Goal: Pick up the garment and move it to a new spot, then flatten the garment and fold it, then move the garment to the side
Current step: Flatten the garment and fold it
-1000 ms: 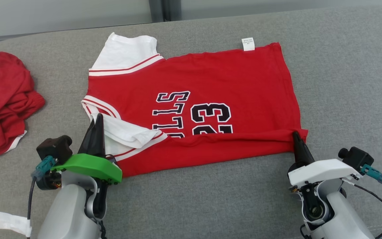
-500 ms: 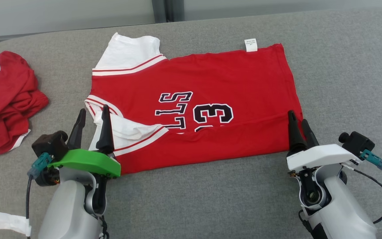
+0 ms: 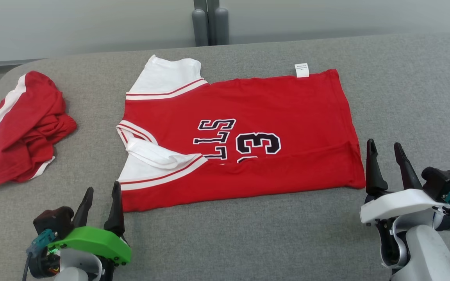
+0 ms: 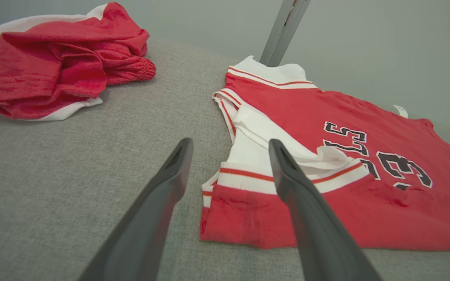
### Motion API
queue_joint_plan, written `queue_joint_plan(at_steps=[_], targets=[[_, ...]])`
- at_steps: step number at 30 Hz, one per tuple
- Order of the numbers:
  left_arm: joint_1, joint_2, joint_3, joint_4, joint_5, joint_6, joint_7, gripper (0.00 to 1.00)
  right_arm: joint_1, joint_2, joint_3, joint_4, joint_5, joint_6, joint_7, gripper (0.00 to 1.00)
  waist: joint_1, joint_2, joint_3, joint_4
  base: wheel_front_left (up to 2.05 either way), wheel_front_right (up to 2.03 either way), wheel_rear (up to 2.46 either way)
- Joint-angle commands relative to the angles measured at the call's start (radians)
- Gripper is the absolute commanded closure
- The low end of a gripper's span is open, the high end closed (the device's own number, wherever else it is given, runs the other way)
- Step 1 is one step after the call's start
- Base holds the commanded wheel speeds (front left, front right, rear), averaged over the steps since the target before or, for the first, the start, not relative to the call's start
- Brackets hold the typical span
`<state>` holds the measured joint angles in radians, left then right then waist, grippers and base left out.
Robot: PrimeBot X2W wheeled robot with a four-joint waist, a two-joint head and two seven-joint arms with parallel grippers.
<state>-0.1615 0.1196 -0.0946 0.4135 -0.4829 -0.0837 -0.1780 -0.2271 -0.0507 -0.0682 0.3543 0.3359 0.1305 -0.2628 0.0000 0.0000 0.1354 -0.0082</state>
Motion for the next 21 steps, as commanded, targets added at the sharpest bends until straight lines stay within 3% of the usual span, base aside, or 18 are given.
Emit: queue_joint_plan(at_steps=[1,9,21], targets=[[0.03,0.014,0.002,-0.015,-0.007,0.012,0.028,0.0,0.027,-0.001,0.002,-0.016,-0.02,0.0,-0.002,0.0,0.0,0.0,-0.015,0.006,0.0,0.0,0.0],[0.08,0.017,-0.02,-0.055,-0.029,0.038,0.158,0.0,0.067,-0.001,0.028,-0.057,-0.011,0.0,0.017,0.0,0.0,0.0,-0.007,-0.008,0.0,0.0,0.0],[0.045,0.021,-0.017,0.001,-0.037,0.081,0.198,0.0,0.065,-0.001,0.045,-0.06,-0.014,0.0,0.027,0.0,0.0,0.0,0.022,-0.055,0.0,0.0,0.0]])
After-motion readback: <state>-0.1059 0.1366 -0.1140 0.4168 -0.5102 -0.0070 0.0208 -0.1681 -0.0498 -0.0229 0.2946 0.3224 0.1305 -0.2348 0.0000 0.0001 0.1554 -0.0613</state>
